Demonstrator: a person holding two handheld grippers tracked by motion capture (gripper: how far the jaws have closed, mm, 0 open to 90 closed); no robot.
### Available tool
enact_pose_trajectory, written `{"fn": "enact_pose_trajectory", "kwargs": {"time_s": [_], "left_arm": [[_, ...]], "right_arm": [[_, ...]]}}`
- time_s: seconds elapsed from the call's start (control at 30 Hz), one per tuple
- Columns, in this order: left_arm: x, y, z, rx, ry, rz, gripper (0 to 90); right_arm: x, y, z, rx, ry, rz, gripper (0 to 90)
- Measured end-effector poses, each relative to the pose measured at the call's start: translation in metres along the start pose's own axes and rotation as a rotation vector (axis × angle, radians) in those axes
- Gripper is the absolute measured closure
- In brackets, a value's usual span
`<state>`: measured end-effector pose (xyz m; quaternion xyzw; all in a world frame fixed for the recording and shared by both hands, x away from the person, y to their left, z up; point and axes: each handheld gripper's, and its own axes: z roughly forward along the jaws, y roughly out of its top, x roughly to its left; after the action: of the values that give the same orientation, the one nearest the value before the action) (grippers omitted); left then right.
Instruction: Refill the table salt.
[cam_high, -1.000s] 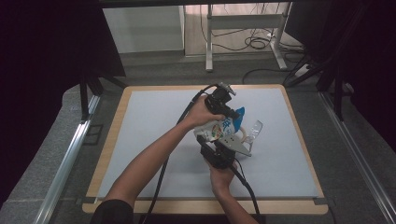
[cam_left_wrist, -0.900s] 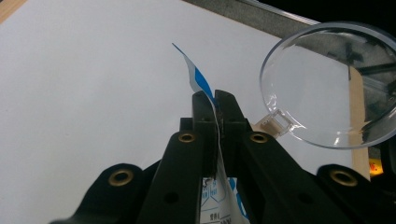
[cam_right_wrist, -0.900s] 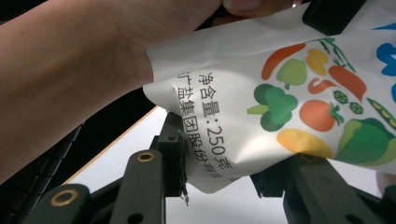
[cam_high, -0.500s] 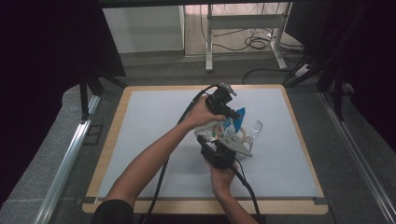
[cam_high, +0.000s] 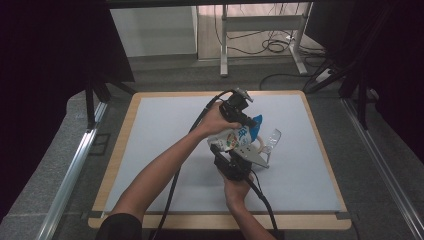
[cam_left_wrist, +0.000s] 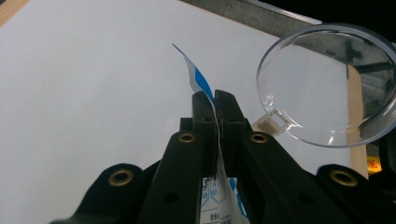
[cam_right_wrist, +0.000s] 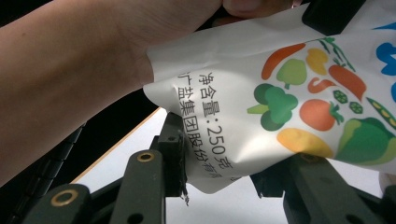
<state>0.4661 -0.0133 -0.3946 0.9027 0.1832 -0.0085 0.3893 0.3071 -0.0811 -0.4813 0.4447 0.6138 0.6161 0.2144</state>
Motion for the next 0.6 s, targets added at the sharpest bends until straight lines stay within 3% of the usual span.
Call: {"fn": "enact_pose_trajectory", "kwargs": {"time_s": [0.6], "left_arm": [[0.0020,-0.0010,-0.0003,-0.003,0.004,-0.006,88.9]], "right_arm": [[-0.0013,-0.0006,0.0022,0.001,0.006,-0.005,62.1]]}}
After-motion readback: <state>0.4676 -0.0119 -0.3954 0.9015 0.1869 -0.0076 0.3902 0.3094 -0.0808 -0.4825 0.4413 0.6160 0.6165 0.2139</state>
